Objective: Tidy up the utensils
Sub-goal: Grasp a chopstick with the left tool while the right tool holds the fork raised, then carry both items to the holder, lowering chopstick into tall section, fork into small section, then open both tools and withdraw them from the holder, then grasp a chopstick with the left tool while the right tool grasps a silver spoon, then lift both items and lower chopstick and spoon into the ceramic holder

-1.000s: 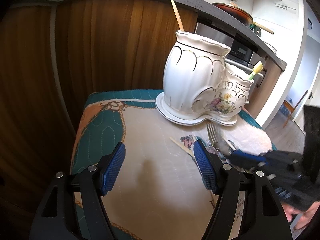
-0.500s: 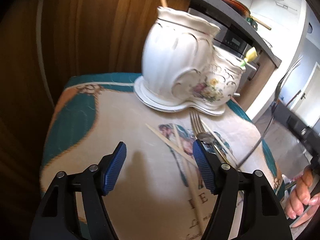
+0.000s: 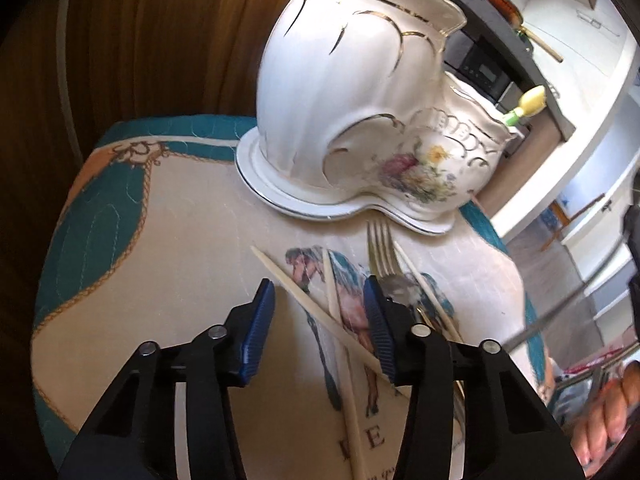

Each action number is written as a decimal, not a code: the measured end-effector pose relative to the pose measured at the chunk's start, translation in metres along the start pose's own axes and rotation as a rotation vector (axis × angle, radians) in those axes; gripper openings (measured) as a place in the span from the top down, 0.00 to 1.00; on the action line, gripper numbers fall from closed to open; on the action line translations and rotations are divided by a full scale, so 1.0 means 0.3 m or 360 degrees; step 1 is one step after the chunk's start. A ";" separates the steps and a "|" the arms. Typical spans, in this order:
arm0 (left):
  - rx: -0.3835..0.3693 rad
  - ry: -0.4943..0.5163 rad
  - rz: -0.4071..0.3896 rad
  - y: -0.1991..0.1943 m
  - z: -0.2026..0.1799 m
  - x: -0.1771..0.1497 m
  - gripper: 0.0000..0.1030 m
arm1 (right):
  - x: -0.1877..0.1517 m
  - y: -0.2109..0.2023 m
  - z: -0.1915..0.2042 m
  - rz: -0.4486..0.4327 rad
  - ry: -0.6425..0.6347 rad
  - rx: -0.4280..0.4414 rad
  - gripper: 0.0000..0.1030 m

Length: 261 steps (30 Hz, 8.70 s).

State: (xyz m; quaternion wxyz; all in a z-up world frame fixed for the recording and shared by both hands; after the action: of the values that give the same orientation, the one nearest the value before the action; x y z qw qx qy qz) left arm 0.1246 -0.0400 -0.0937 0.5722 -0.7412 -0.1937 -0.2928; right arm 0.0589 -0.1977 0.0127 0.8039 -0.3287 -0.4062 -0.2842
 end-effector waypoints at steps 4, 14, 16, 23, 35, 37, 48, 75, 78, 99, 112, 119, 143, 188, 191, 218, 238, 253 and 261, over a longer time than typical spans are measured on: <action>0.0135 0.0054 0.0003 0.023 -0.011 0.017 0.66 | 0.003 -0.008 -0.001 -0.0011 -0.0003 0.0003 0.95; 0.0147 0.0012 0.0019 0.014 0.021 0.025 0.96 | 0.003 -0.015 -0.005 -0.0012 0.0005 0.0001 0.95; 0.0112 -0.0001 0.0001 -0.010 0.035 0.028 0.96 | 0.003 -0.015 -0.004 -0.0011 0.0007 0.0003 0.95; 0.0026 0.0052 -0.0106 -0.122 0.031 0.035 0.96 | 0.009 -0.020 0.001 -0.0032 -0.0006 -0.0007 0.95; -0.0022 0.0183 -0.0441 -0.333 -0.068 0.086 0.96 | 0.029 -0.036 0.008 -0.0100 -0.0035 -0.0010 0.95; -0.0007 0.0214 -0.0535 -0.374 -0.075 0.119 0.96 | 0.046 -0.036 0.012 -0.0118 -0.0040 -0.0019 0.95; 0.0003 0.0312 -0.0809 -0.510 -0.101 0.386 0.96 | 0.260 0.003 0.057 -0.0263 -0.0094 -0.0009 0.95; 0.0210 0.0520 -0.1229 -0.323 -0.136 0.787 0.96 | 0.347 0.288 -0.104 -0.0245 -0.0088 -0.0146 0.95; 0.0196 0.0513 -0.1226 -0.326 -0.128 0.763 0.96 | 0.335 0.292 -0.112 -0.0222 -0.0077 -0.0145 0.95; 0.0144 0.0449 -0.1011 -0.324 -0.063 0.472 0.95 | 0.241 0.344 -0.117 -0.0084 -0.0152 -0.0227 0.95; 0.0119 0.0432 -0.0872 -0.243 -0.046 0.451 0.92 | 0.224 0.385 -0.150 0.0008 -0.0081 -0.0243 0.95; 0.0111 0.0429 -0.0859 -0.237 -0.047 0.448 0.84 | 0.231 0.373 -0.155 -0.0019 -0.0072 -0.0251 0.93; 0.0139 0.0391 -0.0995 -0.407 -0.059 0.354 0.18 | 0.282 0.086 -0.135 -0.0378 0.0083 -0.0135 0.06; 0.0127 0.0493 -0.0104 -0.145 -0.051 -0.074 0.11 | -0.102 0.120 -0.186 0.0200 0.0094 -0.0544 0.05; 0.0134 0.0552 -0.0053 -0.122 -0.078 -0.086 0.18 | -0.098 0.118 -0.189 0.0198 0.0119 -0.0521 0.05; 0.0223 0.0577 -0.0009 -0.153 -0.007 -0.062 0.94 | -0.213 0.185 -0.047 0.0571 -0.0105 -0.0348 0.57; 0.0142 0.0645 -0.0030 -0.172 -0.047 -0.081 0.94 | -0.330 0.288 -0.037 0.0749 -0.0191 -0.0466 0.81; 0.0101 0.0634 -0.0176 -0.237 -0.044 -0.056 0.94 | -0.254 0.243 -0.005 0.0566 -0.0077 -0.0234 0.99; 0.0102 0.0597 -0.0485 -0.365 -0.059 0.001 0.94 | -0.109 0.126 0.021 0.0216 -0.0026 -0.0095 0.99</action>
State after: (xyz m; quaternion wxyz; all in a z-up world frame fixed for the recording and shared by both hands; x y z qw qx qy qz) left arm 0.0530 -0.0275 -0.0098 0.5706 -0.6176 -0.2028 -0.5019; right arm 0.0668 -0.1632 -0.0232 0.8078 -0.3815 -0.3810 -0.2383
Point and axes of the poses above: each gripper's, at about its wrist camera, not at the fingertips, and y roughly the way its jaws point, z to its left, x to its top, the point moved 5 cm from there along y, roughly the way its jaws point, and after that the axes turned 12 degrees about y, right-handed, at the moved point
